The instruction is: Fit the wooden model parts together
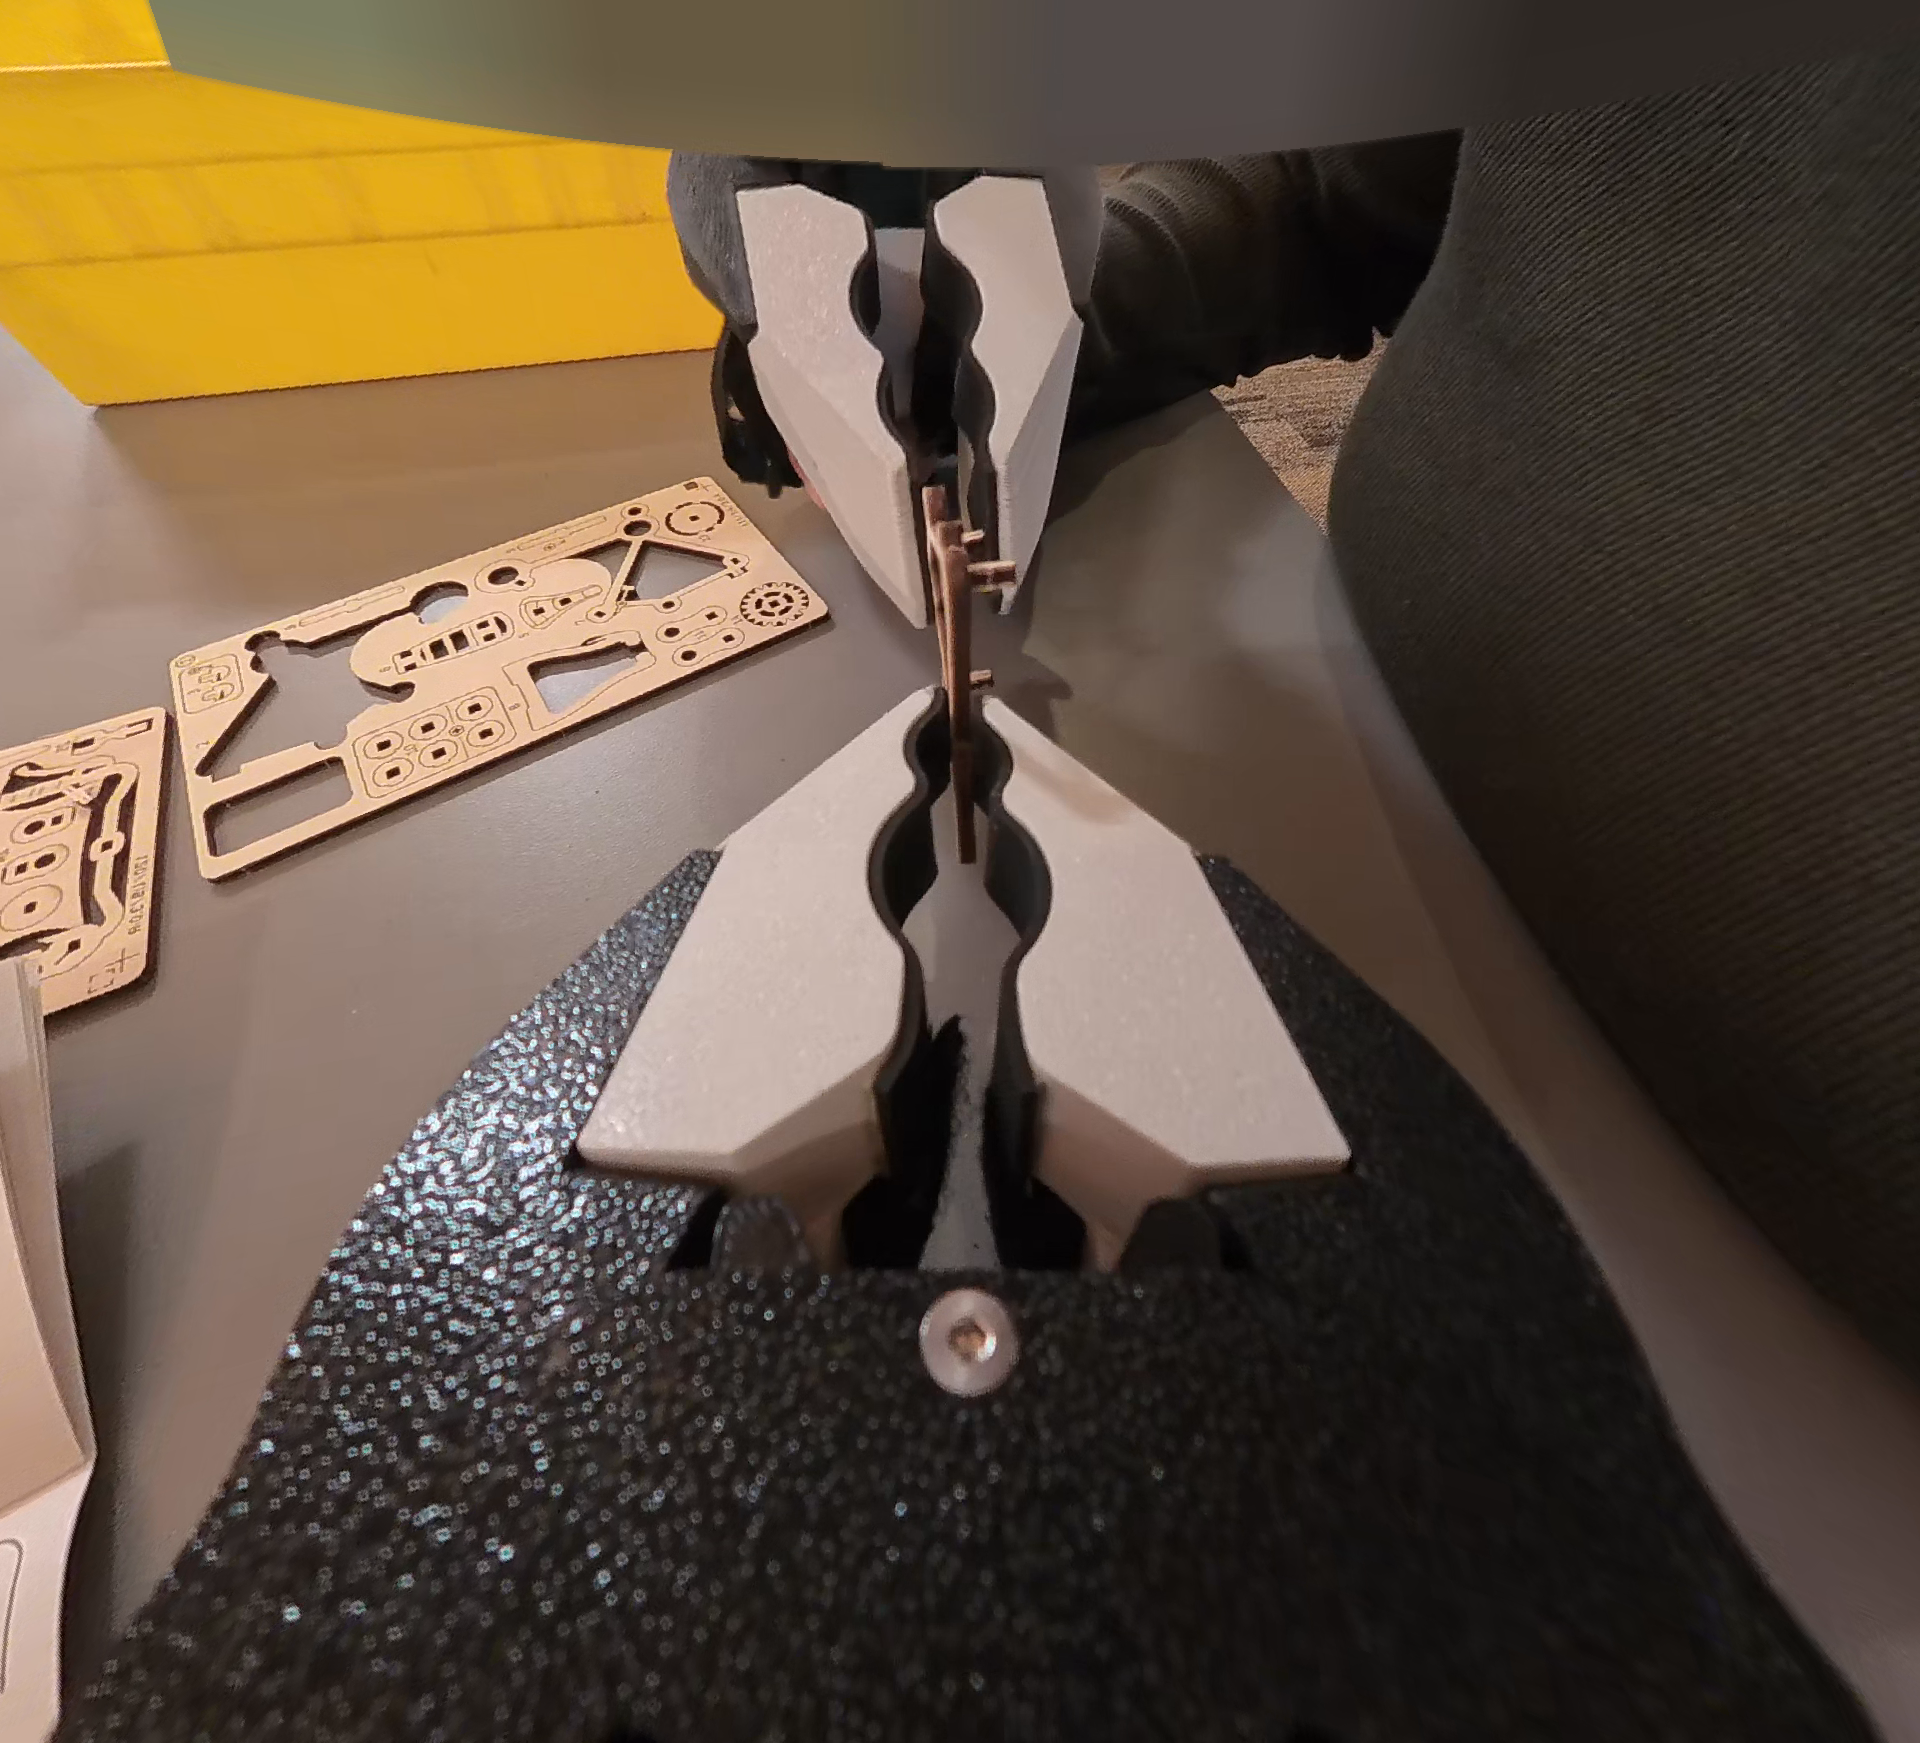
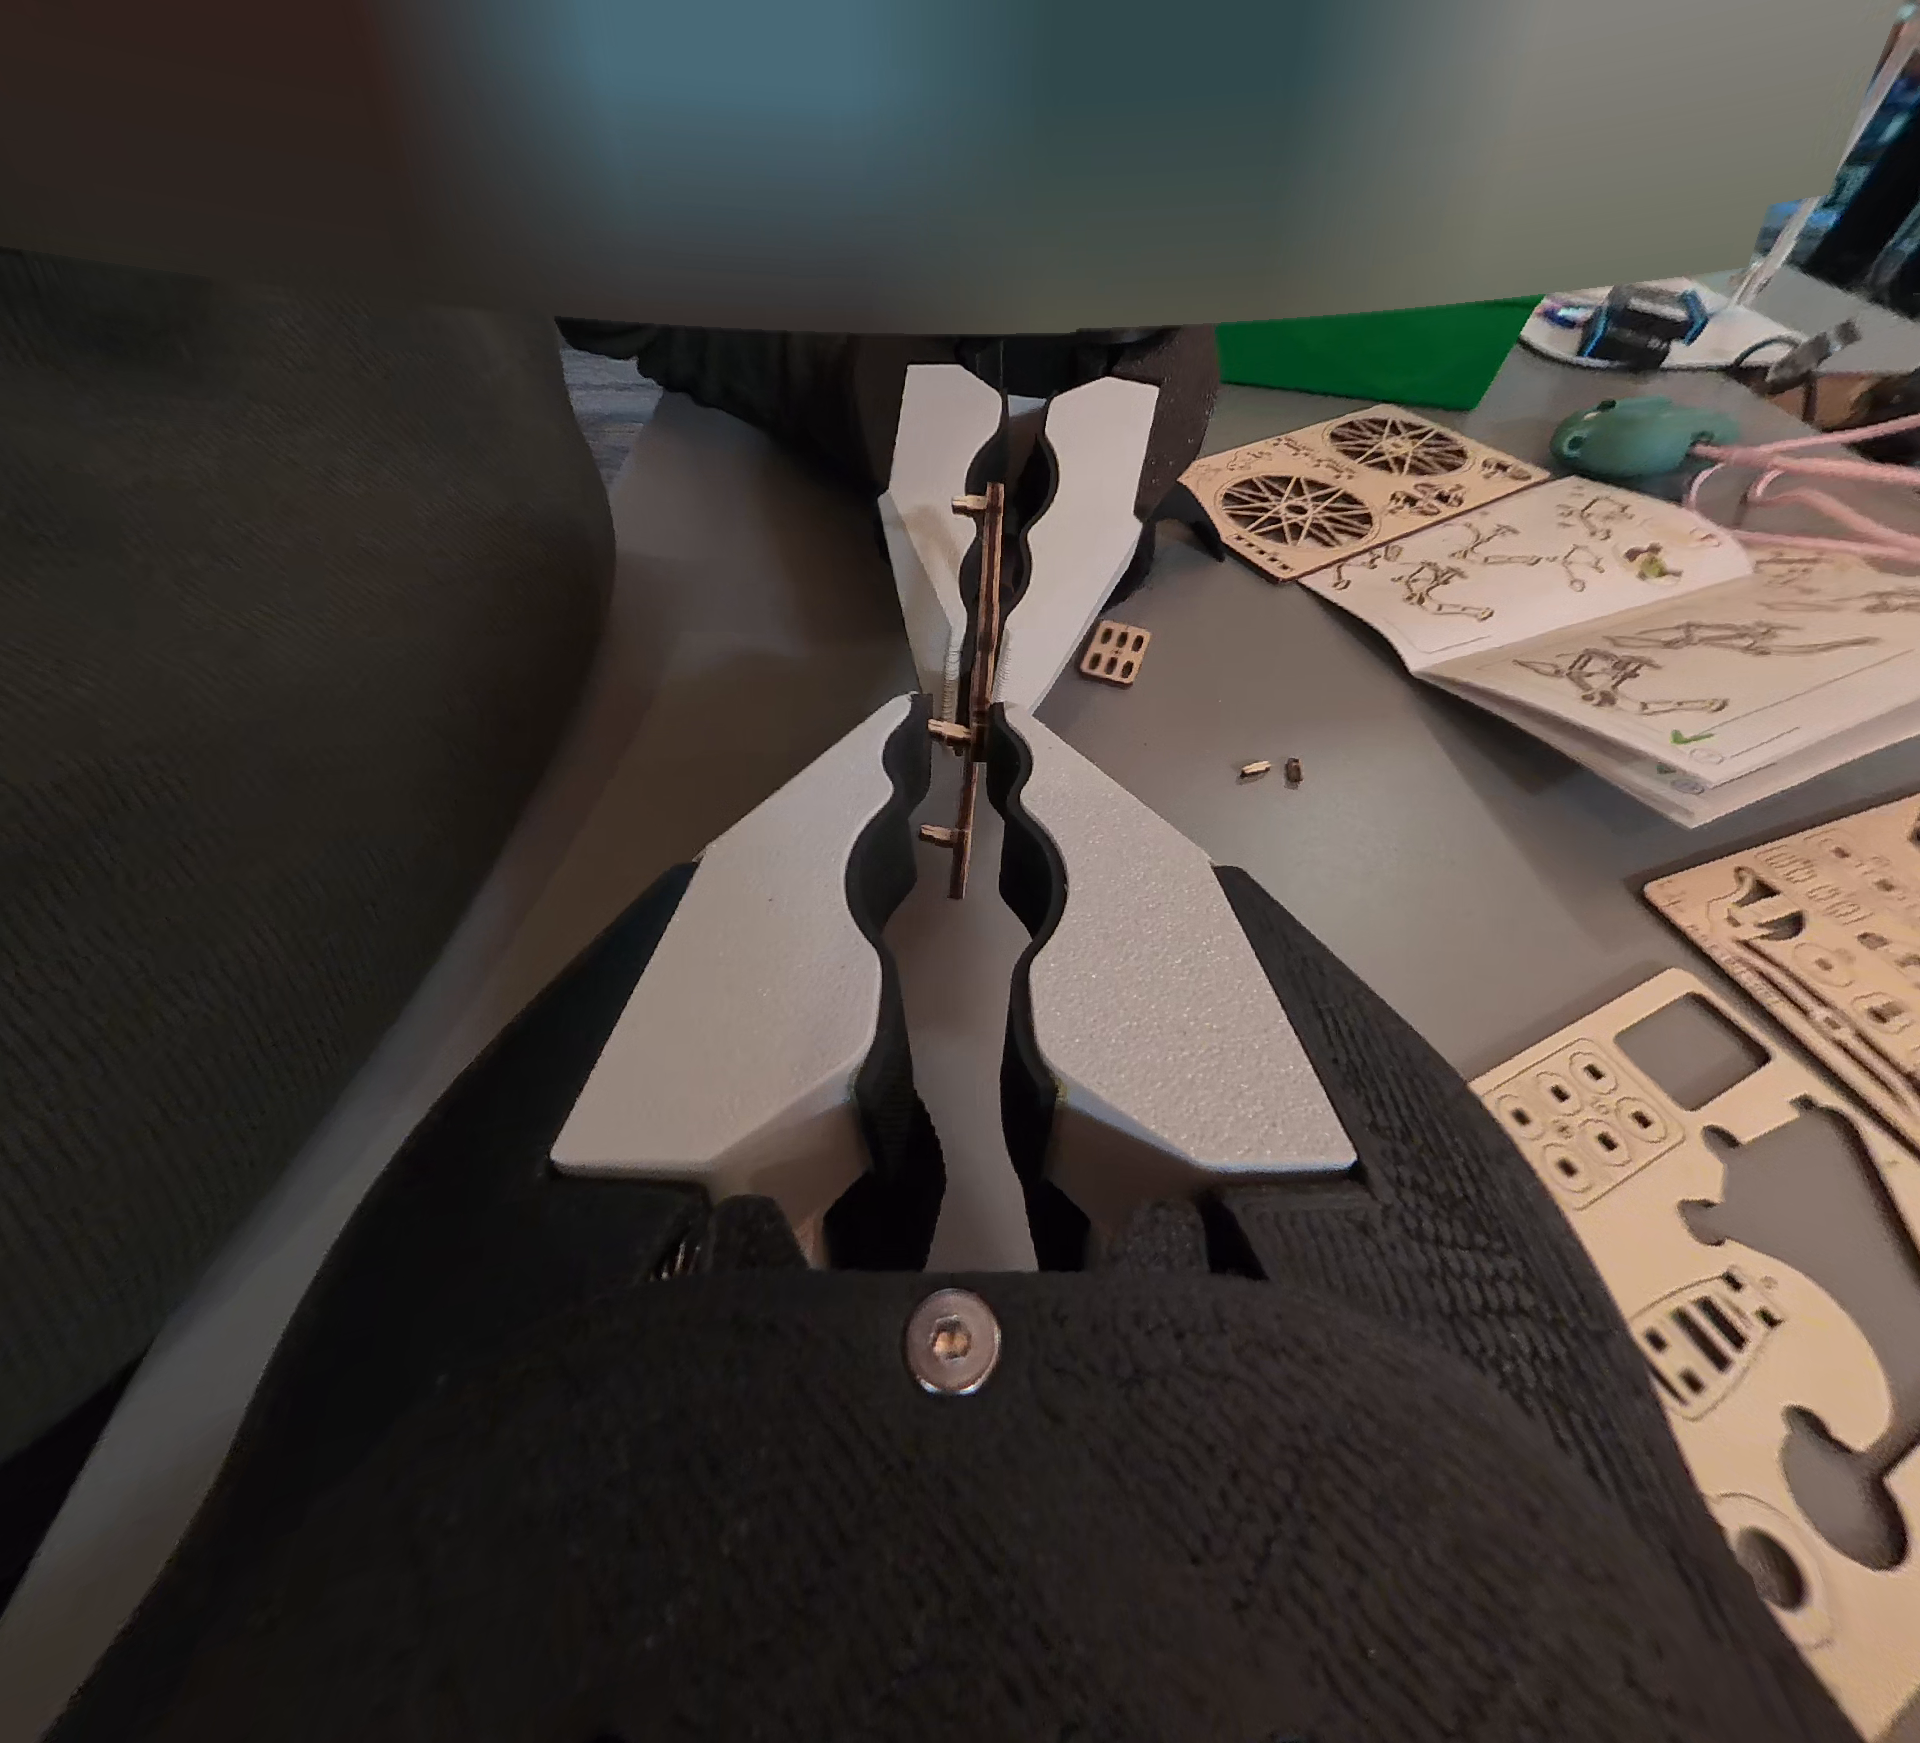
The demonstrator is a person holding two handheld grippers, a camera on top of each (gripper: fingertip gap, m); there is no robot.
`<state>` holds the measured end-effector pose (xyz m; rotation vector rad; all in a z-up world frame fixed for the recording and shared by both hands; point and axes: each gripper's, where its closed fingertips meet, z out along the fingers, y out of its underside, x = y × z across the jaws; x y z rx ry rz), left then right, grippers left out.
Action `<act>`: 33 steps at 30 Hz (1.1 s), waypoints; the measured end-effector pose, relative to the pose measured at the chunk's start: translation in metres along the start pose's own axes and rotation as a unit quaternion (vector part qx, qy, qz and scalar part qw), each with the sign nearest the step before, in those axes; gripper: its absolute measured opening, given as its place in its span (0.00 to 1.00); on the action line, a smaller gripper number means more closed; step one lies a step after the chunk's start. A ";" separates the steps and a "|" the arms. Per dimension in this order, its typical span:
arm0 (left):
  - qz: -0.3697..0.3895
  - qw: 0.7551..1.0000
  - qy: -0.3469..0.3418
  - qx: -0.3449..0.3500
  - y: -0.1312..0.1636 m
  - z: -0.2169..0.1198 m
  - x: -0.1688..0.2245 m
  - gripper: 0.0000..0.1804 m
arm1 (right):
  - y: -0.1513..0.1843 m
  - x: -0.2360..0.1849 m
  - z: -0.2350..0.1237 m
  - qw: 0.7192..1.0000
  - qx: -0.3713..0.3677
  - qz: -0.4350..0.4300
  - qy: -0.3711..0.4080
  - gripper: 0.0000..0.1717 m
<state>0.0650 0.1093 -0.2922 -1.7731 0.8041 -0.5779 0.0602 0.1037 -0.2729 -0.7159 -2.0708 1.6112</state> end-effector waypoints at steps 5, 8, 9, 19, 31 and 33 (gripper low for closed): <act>-0.003 1.000 -0.002 0.001 -0.001 -0.001 0.000 0.00 | 0.000 0.001 0.000 1.000 -0.004 -0.019 0.012 0.05; 0.000 1.000 -0.003 -0.003 0.000 0.001 0.001 0.00 | 0.001 0.001 0.000 0.999 -0.011 -0.033 0.017 0.05; -0.001 1.000 -0.004 -0.003 0.000 0.001 0.001 0.00 | 0.001 0.001 0.000 0.999 -0.011 -0.030 0.016 0.05; -0.012 1.000 -0.003 -0.001 0.000 0.001 -0.003 0.00 | 0.000 0.001 0.000 1.000 -0.002 -0.026 0.016 0.05; -0.029 1.000 -0.007 0.010 -0.001 -0.001 -0.007 0.00 | 0.002 0.001 0.003 1.000 0.001 -0.015 0.008 0.20; -0.037 0.999 -0.007 0.015 -0.003 -0.002 -0.010 0.00 | 0.004 0.002 0.003 1.000 -0.004 -0.012 0.009 0.21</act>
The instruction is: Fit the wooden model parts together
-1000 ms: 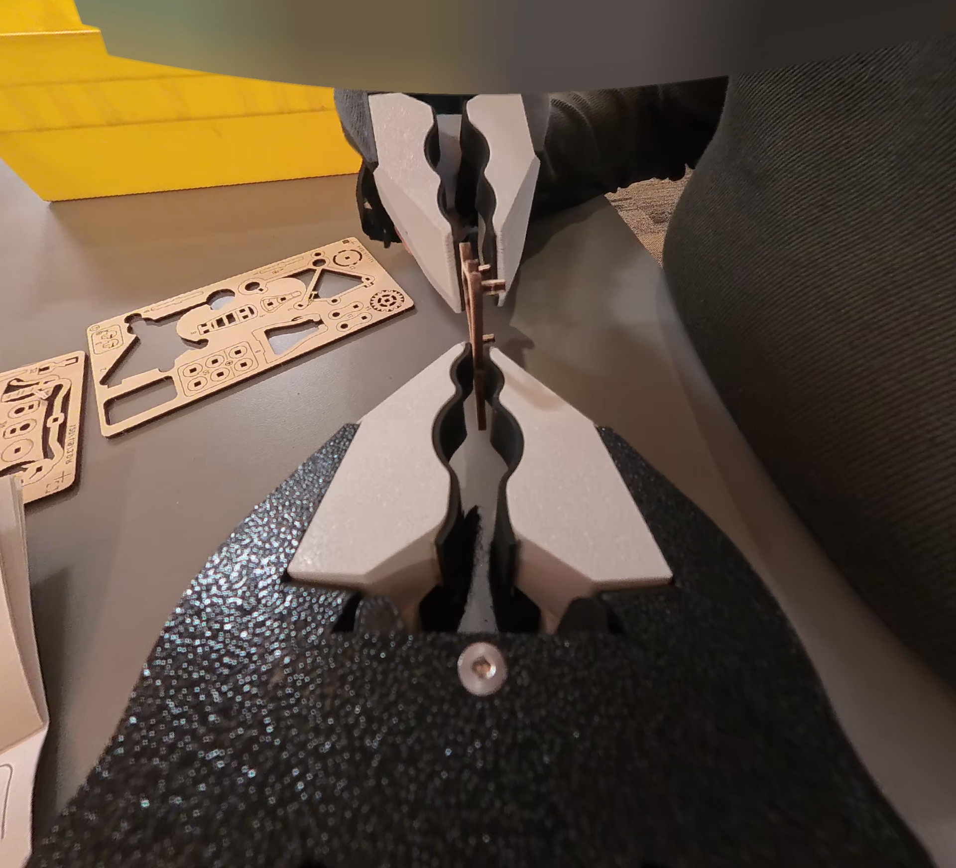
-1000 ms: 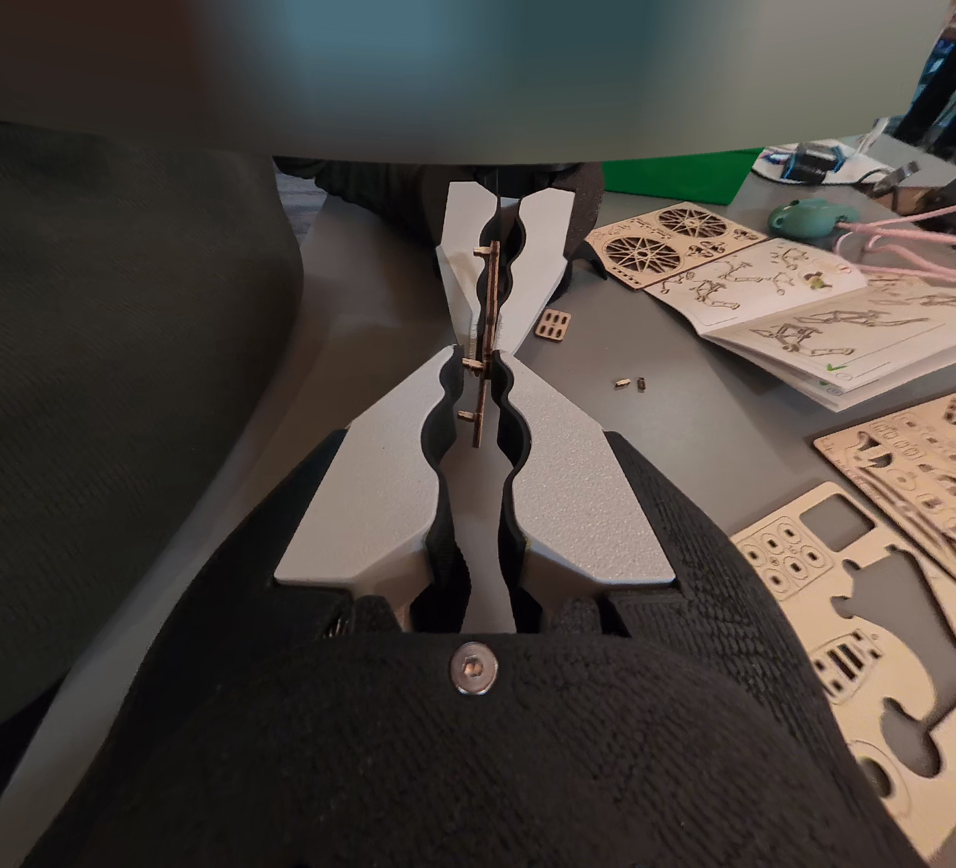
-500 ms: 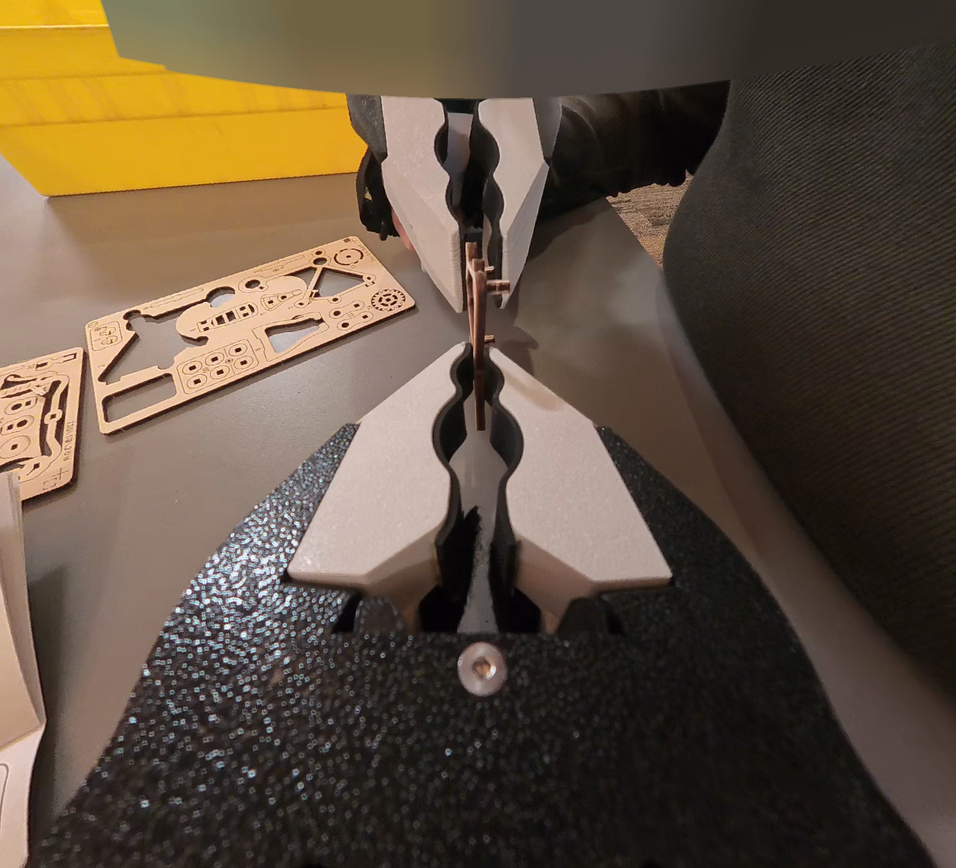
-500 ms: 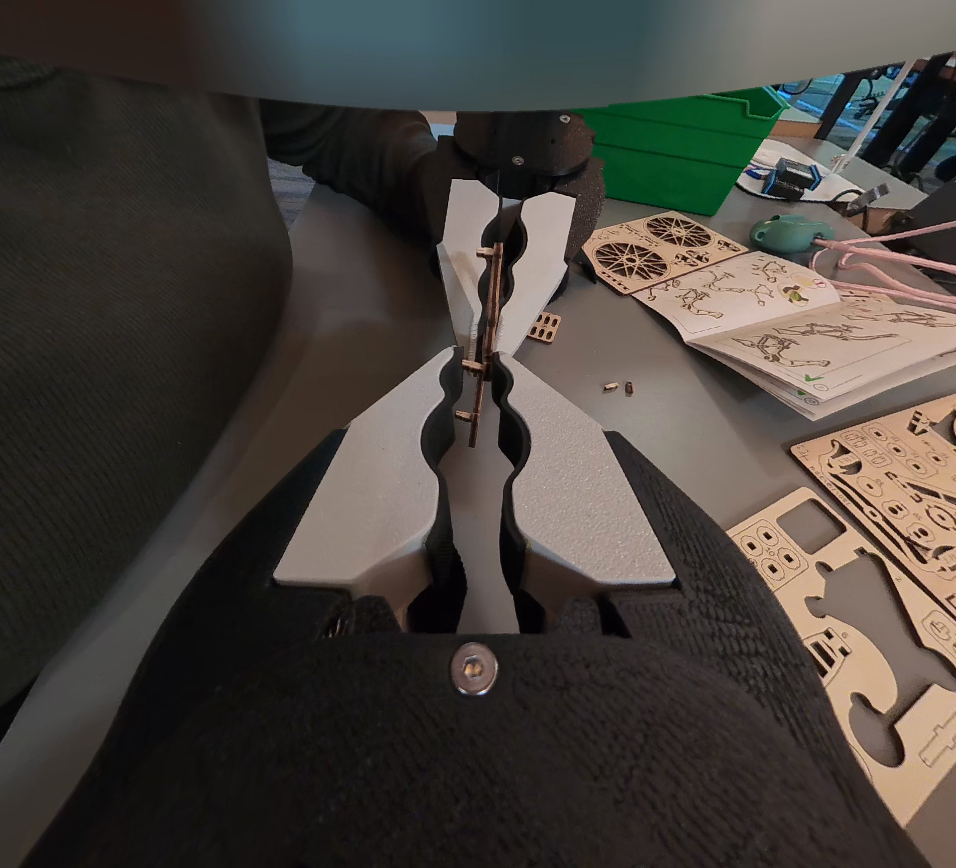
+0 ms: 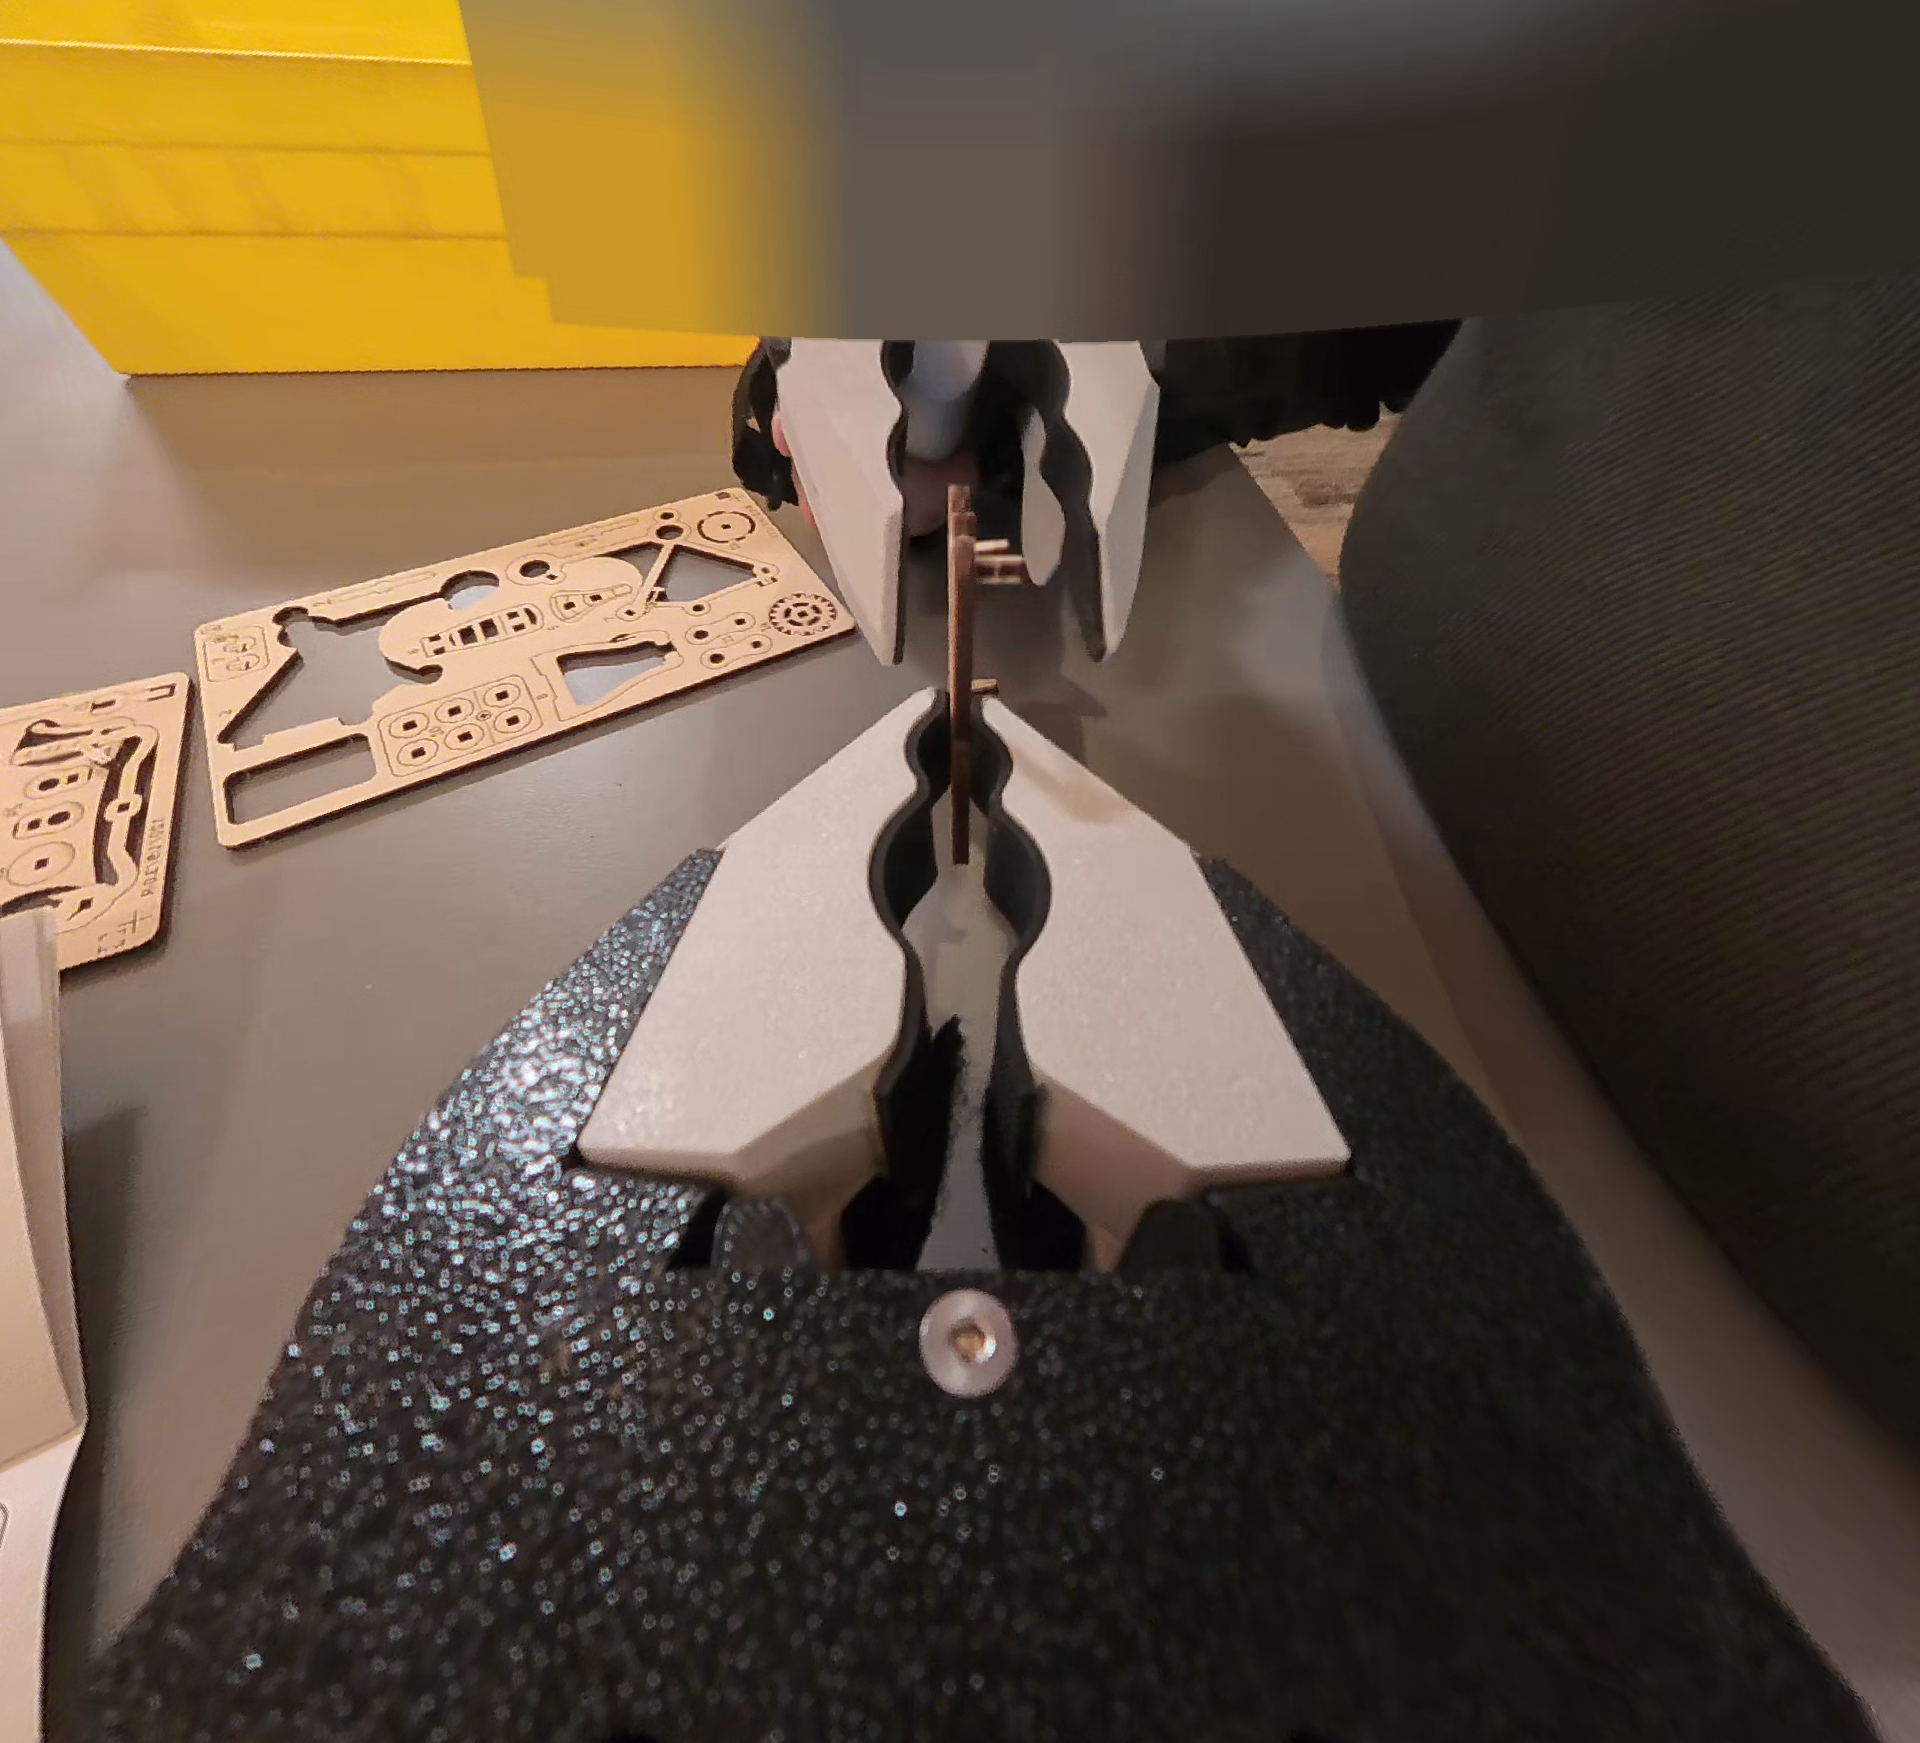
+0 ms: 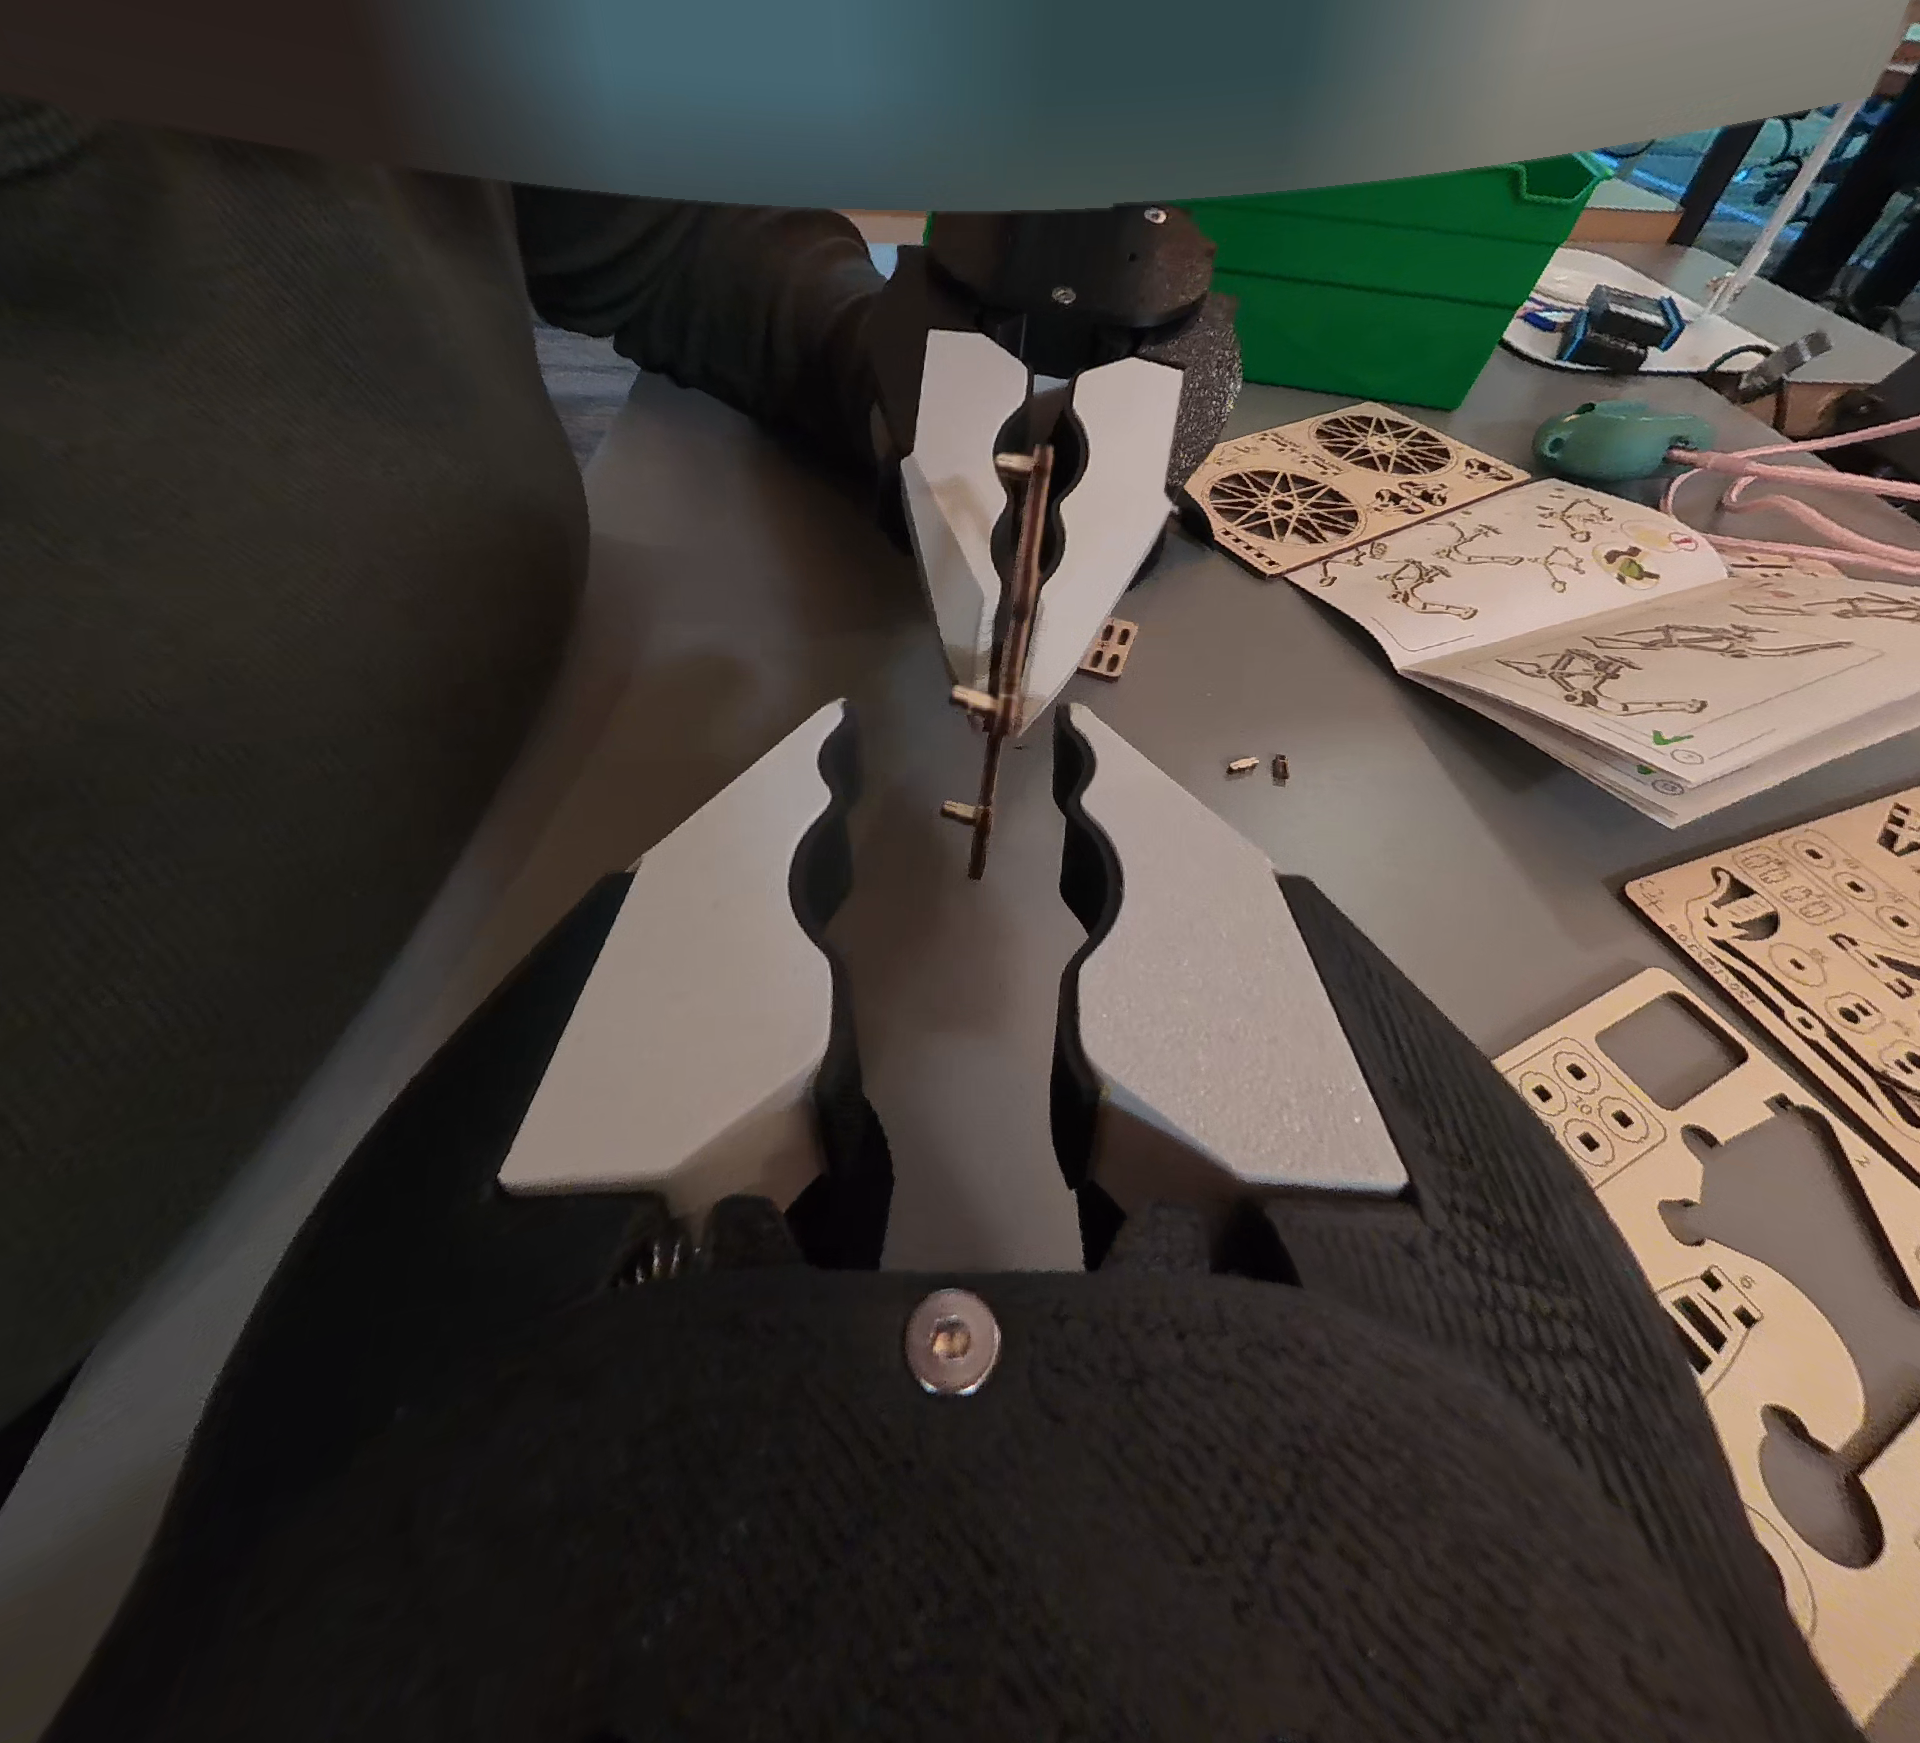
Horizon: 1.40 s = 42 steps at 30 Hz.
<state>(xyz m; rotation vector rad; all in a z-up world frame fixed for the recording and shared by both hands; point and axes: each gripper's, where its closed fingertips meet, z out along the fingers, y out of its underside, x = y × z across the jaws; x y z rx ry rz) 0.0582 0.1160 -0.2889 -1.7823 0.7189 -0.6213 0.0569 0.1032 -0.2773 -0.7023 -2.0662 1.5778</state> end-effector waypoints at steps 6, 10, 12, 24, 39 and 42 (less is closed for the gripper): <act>-0.085 0.996 -0.025 0.012 -0.001 -0.003 -0.020 0.00 | 0.002 0.012 -0.002 0.999 -0.003 0.033 0.022 0.24; -0.187 0.982 -0.019 0.033 -0.002 -0.005 -0.029 0.00 | 0.004 0.023 -0.005 0.997 -0.004 0.064 0.046 0.24; -0.233 0.971 -0.004 0.047 -0.002 -0.006 -0.030 0.00 | 0.004 0.028 -0.007 0.995 0.000 0.079 0.054 0.24; -0.273 0.960 0.016 0.062 -0.002 -0.008 -0.032 0.00 | 0.012 0.033 -0.008 0.991 -0.017 0.118 0.055 0.18; -0.252 0.963 0.036 0.086 -0.011 -0.009 -0.023 0.00 | 0.006 0.024 -0.004 0.984 0.007 0.179 0.007 0.11; -0.238 0.966 0.041 0.090 -0.014 -0.009 -0.019 0.00 | 0.005 0.023 -0.004 0.980 0.016 0.197 -0.003 0.10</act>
